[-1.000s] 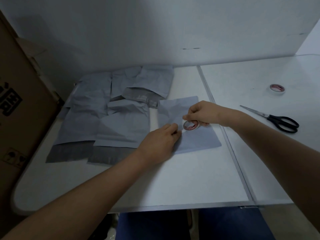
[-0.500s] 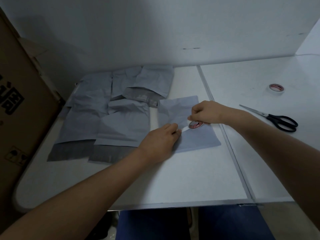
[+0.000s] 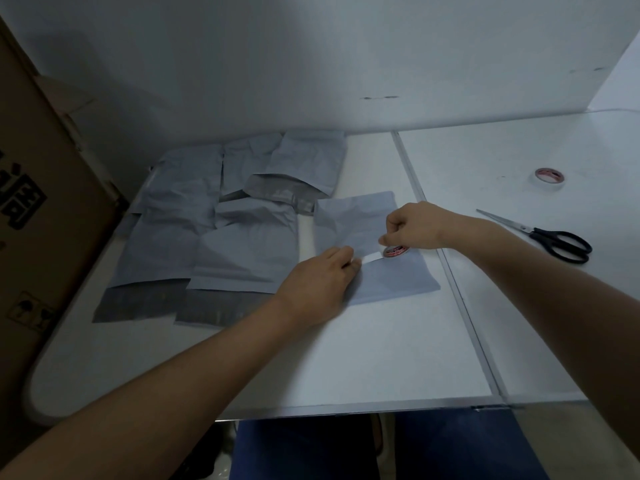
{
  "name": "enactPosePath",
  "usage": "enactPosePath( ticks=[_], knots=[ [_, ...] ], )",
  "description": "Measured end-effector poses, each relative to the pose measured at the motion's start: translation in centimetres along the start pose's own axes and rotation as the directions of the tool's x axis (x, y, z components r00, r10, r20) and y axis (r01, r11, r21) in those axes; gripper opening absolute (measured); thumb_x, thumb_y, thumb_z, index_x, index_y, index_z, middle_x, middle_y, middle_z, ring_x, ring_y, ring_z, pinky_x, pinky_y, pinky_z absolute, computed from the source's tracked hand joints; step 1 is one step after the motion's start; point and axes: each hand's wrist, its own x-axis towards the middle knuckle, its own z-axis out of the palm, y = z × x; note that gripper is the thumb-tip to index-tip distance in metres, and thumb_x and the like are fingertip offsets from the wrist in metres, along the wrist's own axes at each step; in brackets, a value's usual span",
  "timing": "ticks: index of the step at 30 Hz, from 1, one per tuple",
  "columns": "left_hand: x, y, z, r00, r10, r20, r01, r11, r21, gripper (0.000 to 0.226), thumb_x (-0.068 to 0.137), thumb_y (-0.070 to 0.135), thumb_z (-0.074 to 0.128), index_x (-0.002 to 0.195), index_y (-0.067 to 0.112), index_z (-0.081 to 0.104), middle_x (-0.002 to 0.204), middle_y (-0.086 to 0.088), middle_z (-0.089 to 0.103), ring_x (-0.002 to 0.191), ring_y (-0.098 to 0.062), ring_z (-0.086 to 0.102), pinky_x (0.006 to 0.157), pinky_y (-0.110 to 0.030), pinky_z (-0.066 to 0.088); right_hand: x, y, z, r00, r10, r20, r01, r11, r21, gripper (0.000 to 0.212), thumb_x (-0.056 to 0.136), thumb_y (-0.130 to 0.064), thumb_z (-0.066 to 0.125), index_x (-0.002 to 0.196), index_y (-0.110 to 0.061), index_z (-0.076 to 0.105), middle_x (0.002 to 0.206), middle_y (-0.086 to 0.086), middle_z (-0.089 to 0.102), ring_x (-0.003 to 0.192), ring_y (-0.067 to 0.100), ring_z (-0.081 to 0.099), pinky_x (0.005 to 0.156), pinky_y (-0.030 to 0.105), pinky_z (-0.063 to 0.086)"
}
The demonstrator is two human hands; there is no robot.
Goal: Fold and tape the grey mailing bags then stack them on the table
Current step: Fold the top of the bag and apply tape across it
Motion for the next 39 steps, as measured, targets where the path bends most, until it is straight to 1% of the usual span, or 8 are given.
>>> enactPosePath(
  ticks=[2, 5, 9, 18, 24, 29, 33, 39],
  knots=[
    [0.0, 0.0, -0.1, 1.0, -0.005, 0.003, 0.005, 1.0, -0.008, 0.043, 0.089, 0.028, 0.035, 0.115, 0.007, 0.062, 0.095, -0.002, 0.049, 0.083, -0.02, 0.052, 0.041, -0.031, 0.044, -0.1, -0.1, -0.1, 1.0, 0.002, 0.005, -0.002, 1.0, -0.008, 0.031, 0.086, -0.039, 0.064, 0.068, -0.017, 0.053, 0.071, -0.001, 0.056, 0.066, 0.013, 0.049, 0.057, 0.025, 0.036],
    [0.0, 0.1, 0.0, 1.0, -0.012, 0.013, 0.012, 1.0, -0.013, 0.046, 0.088, 0.028, 0.033, 0.117, 0.007, 0.061, 0.096, -0.002, 0.048, 0.084, -0.021, 0.051, 0.042, -0.033, 0.046, -0.2, -0.2, -0.2, 1.0, 0.004, 0.015, -0.003, 1.0, -0.021, 0.03, 0.087, -0.039, 0.064, 0.07, -0.016, 0.054, 0.073, 0.0, 0.056, 0.071, 0.016, 0.05, 0.058, 0.026, 0.037],
    [-0.1, 0.1, -0.2, 1.0, -0.018, 0.018, 0.018, 1.0, -0.005, 0.041, 0.087, 0.025, 0.042, 0.119, 0.007, 0.061, 0.097, -0.003, 0.049, 0.085, -0.021, 0.052, 0.043, -0.033, 0.046, -0.2, -0.3, -0.3, 1.0, 0.012, 0.026, -0.011, 0.998, -0.055, 0.03, 0.087, -0.04, 0.063, 0.068, -0.018, 0.054, 0.075, 0.0, 0.056, 0.076, 0.018, 0.053, 0.062, 0.027, 0.039],
    [0.1, 0.2, -0.9, 0.997, -0.051, 0.061, 0.055, 0.997, -0.062, 0.034, 0.084, 0.02, 0.056, 0.116, 0.01, 0.063, 0.096, -0.003, 0.049, 0.087, -0.021, 0.052, 0.046, -0.034, 0.046, -0.2, -0.2, 0.3, 1.0, 0.003, -0.02, -0.005, 0.995, -0.101, 0.026, 0.086, -0.04, 0.063, 0.071, -0.02, 0.057, 0.077, -0.002, 0.056, 0.074, 0.015, 0.053, 0.055, 0.024, 0.034],
    [2.3, 0.0, -1.2, 0.981, -0.162, 0.104, 0.18, 0.965, -0.189, 0.029, 0.095, 0.019, 0.044, 0.106, 0.009, 0.068, 0.097, -0.006, 0.054, 0.088, -0.026, 0.056, 0.065, -0.038, 0.047, -0.6, 0.7, 0.7, 0.998, -0.001, -0.069, 0.006, 0.998, 0.063, 0.023, 0.08, -0.045, 0.068, 0.079, -0.022, 0.065, 0.08, -0.008, 0.066, 0.076, 0.01, 0.059, 0.061, 0.024, 0.041],
    [2.6, 0.0, 0.1, 0.997, -0.066, 0.033, 0.072, 0.971, -0.226, 0.02, 0.093, 0.014, 0.047, 0.095, 0.005, 0.064, 0.092, -0.009, 0.055, 0.084, -0.026, 0.052, 0.061, -0.045, 0.048, -0.8, 1.2, 1.2, 0.999, 0.035, -0.037, -0.029, 0.987, 0.16, 0.029, 0.079, -0.049, 0.069, 0.078, -0.02, 0.066, 0.072, -0.005, 0.066, 0.056, 0.011, 0.058, 0.058, 0.023, 0.044],
    [1.7, 0.0, 0.4, 1.0, 0.0, -0.019, -0.004, 0.981, -0.194, 0.036, 0.093, 0.027, 0.033, 0.11, 0.012, 0.062, 0.097, -0.002, 0.053, 0.086, -0.02, 0.049, 0.056, -0.041, 0.049, -1.0, 1.6, 1.3, 0.997, 0.059, -0.055, -0.047, 0.978, 0.202, 0.034, 0.082, -0.053, 0.065, 0.078, -0.019, 0.065, 0.071, -0.006, 0.064, 0.051, 0.011, 0.059, 0.058, 0.023, 0.046],
    [1.8, 0.2, 0.3, 0.998, 0.061, -0.002, -0.061, 0.991, -0.119, 0.042, 0.09, 0.023, 0.043, 0.129, 0.018, 0.058, 0.099, -0.001, 0.053, 0.085, -0.02, 0.05, 0.05, -0.029, 0.044, -1.2, 1.7, 1.7, 0.998, 0.054, -0.038, -0.041, 0.96, 0.278, 0.041, 0.094, -0.051, 0.049, 0.085, -0.013, 0.063, 0.073, 0.001, 0.066, 0.058, 0.017, 0.062, 0.057, 0.024, 0.043]
  ],
)
